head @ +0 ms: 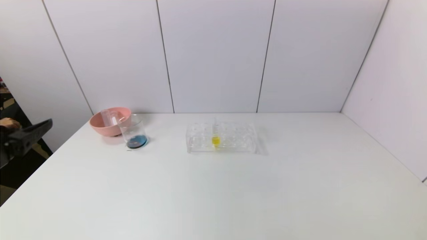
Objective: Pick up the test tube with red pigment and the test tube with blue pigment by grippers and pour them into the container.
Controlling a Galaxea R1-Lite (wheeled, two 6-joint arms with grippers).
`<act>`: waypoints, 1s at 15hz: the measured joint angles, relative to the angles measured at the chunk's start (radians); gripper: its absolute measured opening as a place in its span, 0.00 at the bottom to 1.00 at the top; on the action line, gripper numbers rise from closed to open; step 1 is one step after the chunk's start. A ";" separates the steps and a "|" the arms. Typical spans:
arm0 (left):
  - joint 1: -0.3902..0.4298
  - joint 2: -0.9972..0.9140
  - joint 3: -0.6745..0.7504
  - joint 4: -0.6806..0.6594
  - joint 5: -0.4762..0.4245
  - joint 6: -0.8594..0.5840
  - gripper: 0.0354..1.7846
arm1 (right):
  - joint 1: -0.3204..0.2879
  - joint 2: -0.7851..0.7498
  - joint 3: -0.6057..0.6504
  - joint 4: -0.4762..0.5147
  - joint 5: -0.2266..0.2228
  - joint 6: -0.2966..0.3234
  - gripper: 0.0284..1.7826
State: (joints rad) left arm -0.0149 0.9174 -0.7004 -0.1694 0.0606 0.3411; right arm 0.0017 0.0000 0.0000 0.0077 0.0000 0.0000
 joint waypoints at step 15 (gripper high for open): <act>0.028 -0.867 0.690 0.040 -0.195 0.070 0.99 | 0.000 0.000 0.000 0.000 0.000 0.000 1.00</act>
State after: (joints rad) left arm 0.0134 0.0504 -0.0109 -0.1298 -0.1345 0.4106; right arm 0.0013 0.0000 0.0000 0.0077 0.0000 0.0000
